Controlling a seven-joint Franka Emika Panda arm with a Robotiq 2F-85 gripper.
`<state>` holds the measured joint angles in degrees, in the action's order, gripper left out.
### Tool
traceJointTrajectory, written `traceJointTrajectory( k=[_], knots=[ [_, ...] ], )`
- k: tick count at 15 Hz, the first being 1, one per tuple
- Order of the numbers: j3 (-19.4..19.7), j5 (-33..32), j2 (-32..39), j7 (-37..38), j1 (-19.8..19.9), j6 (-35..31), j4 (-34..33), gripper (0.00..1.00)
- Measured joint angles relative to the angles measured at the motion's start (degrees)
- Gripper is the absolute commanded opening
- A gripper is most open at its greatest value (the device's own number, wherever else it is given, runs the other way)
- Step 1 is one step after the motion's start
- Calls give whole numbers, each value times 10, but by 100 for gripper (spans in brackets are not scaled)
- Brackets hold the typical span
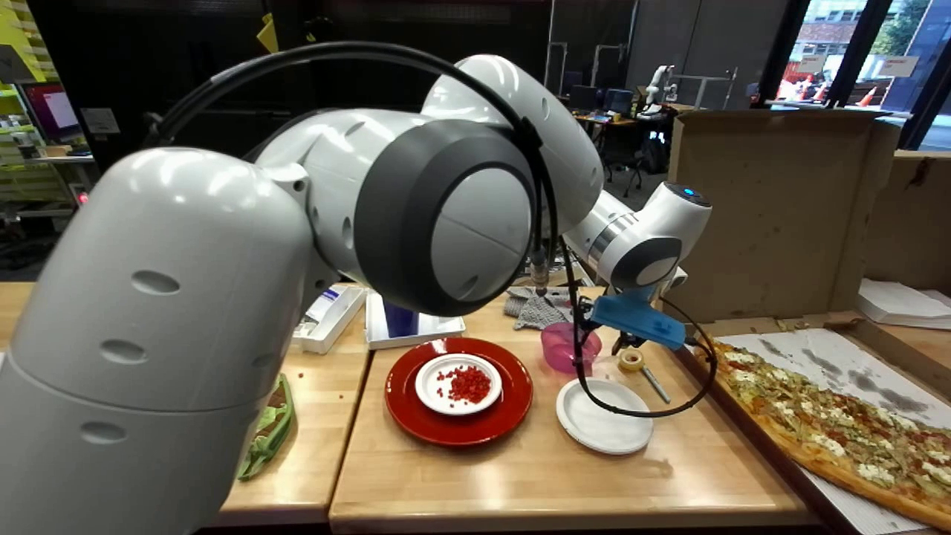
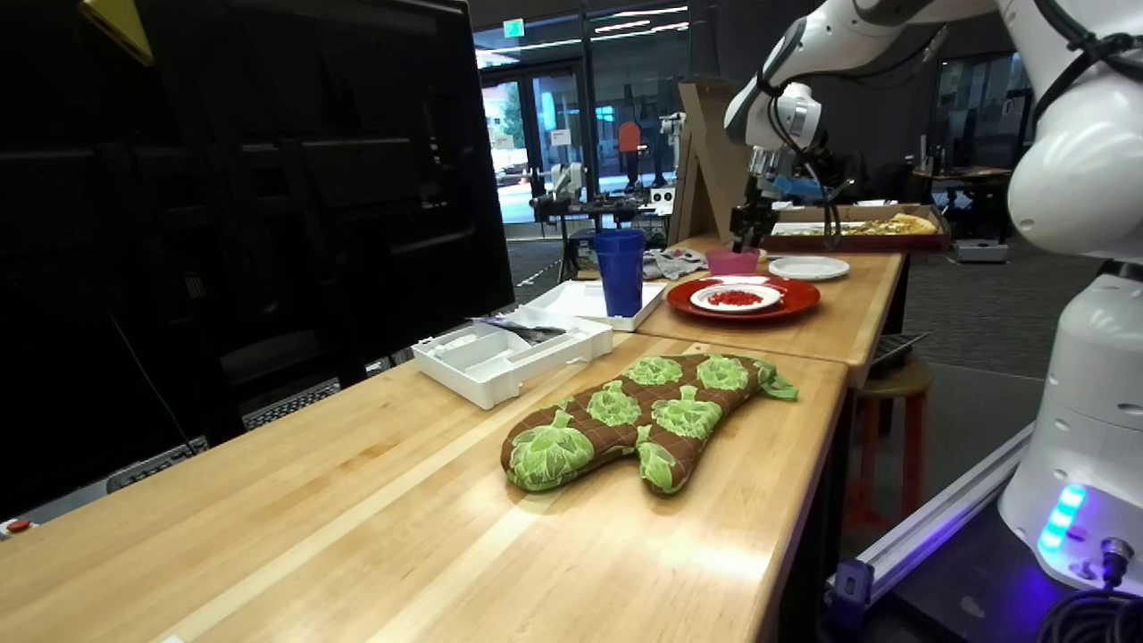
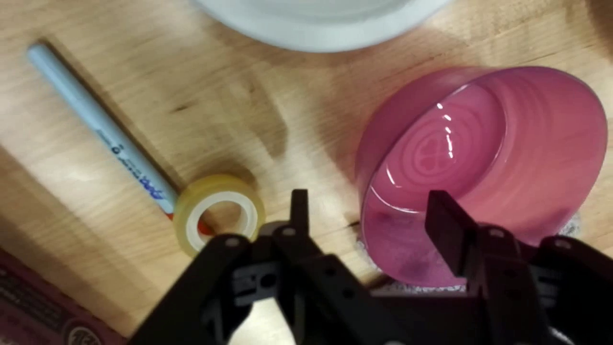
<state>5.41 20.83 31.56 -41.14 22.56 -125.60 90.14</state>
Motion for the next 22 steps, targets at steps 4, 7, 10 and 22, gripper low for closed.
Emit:
traceJointTrajectory(
  k=[4, 7, 10, 22],
  knots=[
    [4, -22, -27, -2, 3, -3, 23, 100],
    [7, -32, -66, -19, 6, -6, 65, 100],
    [12, -43, -111, -53, 6, -22, 125, 100],
    [28, -58, -206, -188, 5, -219, 348, 100]
  ],
)
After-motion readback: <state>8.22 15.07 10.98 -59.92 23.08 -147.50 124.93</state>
